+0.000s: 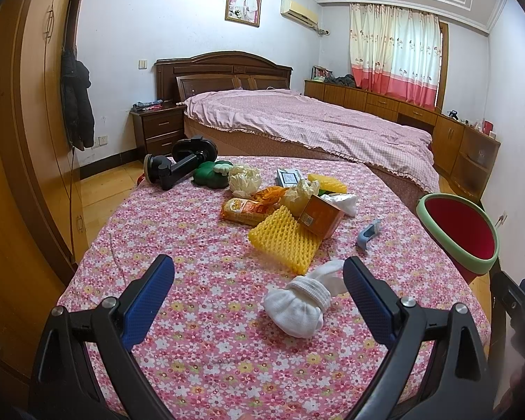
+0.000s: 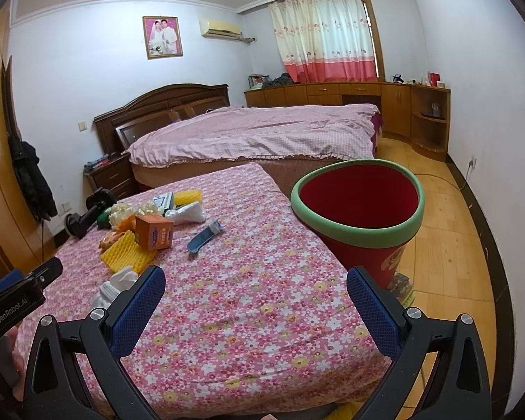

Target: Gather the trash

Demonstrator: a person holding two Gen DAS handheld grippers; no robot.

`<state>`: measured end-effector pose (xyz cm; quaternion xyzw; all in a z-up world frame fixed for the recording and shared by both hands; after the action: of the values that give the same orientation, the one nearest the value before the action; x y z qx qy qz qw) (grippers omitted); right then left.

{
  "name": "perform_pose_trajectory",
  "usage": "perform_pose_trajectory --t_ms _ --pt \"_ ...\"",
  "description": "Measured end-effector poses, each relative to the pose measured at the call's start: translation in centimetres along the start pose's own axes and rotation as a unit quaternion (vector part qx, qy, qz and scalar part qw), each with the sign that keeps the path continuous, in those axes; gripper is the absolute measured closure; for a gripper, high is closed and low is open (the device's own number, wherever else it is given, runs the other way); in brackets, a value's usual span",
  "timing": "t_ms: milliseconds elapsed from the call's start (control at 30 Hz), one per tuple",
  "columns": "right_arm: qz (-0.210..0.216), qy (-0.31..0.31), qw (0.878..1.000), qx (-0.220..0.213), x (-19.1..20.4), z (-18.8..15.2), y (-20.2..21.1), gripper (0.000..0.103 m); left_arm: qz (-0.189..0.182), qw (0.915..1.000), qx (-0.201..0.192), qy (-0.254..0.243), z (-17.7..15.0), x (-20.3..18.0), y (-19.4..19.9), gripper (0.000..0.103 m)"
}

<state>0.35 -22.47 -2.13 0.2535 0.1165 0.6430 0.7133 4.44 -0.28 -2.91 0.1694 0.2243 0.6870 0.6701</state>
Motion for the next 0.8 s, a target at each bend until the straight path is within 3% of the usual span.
perform_pose_trajectory --t_ms 800 --pt "0.000 0.001 1.000 0.000 0.12 0.10 0.11 0.000 0.000 1.0000 0.000 0.000 0.01 0.05 -0.03 0.006"
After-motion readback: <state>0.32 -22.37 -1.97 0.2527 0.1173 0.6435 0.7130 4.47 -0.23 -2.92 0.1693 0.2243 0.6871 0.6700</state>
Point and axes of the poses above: each gripper's, at about its wrist camera, not at the fingertips, and y roughly against the way its jaws point, x to its left, z to its top, the point moved 5 cm from there along -y, roughly the way its jaws point, and after that the axes turned 1 degree about x, right-handed, at the moved point
